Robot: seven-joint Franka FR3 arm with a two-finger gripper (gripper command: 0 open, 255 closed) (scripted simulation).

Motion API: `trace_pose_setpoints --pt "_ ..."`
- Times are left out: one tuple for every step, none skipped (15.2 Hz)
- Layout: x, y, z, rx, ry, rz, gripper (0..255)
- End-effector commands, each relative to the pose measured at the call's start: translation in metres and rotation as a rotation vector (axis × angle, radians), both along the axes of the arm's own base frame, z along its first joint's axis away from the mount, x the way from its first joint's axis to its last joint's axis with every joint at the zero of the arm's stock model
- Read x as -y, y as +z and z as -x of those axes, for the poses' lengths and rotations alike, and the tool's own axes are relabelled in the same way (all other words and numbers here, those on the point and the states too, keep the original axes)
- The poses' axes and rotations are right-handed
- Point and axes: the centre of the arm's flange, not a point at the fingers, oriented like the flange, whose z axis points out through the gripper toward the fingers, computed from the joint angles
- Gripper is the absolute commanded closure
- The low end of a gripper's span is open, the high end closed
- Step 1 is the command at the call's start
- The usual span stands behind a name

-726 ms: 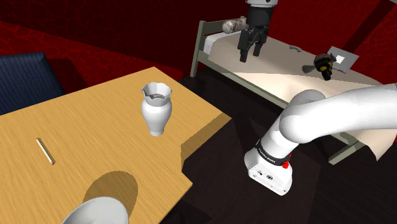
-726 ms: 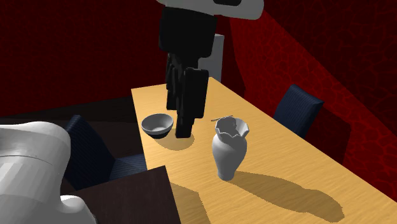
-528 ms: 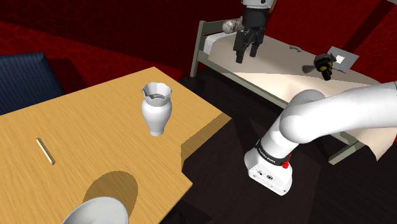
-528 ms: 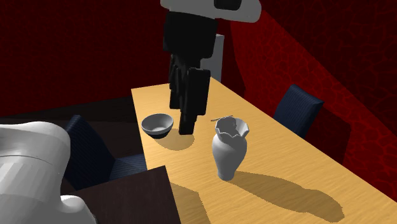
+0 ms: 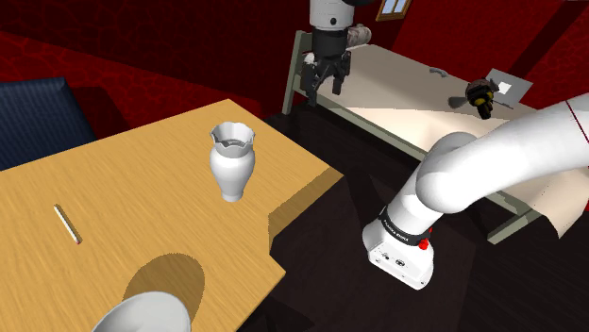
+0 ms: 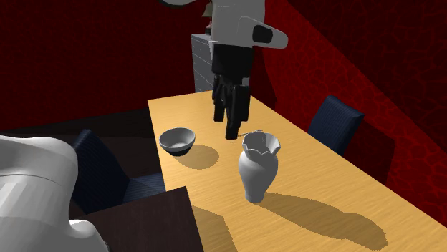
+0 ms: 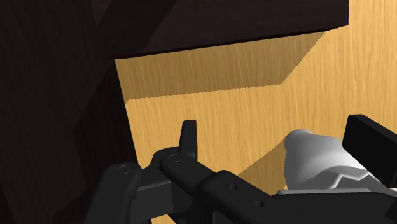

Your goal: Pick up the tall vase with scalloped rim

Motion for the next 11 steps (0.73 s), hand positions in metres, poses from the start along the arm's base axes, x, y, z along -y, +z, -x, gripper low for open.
trace_pose_setpoints --pt "-0.022 -0.015 -0.013 0.007 -0.005 0.017 0" --pt "-0.032 -0.022 -0.020 0.009 -0.007 0.026 0" --pt "-0.042 -0.028 -0.028 0.012 -0.009 0.035 0" --pt "-0.051 -0.034 -0.036 0.014 -0.011 0.043 0" --pt "-0.061 -0.041 -0.043 0.017 -0.013 0.052 0" --pt "-0.070 -0.047 -0.051 0.019 -0.016 0.061 0" --pt "-0.080 -0.054 -0.059 0.022 -0.018 0.070 0" --pt "-0.089 -0.061 -0.067 0.024 -0.020 0.079 0" --pt "-0.098 -0.067 -0.075 0.027 -0.022 0.088 0" --pt "-0.107 -0.074 -0.083 0.030 -0.024 0.097 0" --pt "-0.117 -0.081 -0.091 0.032 -0.026 0.105 0"
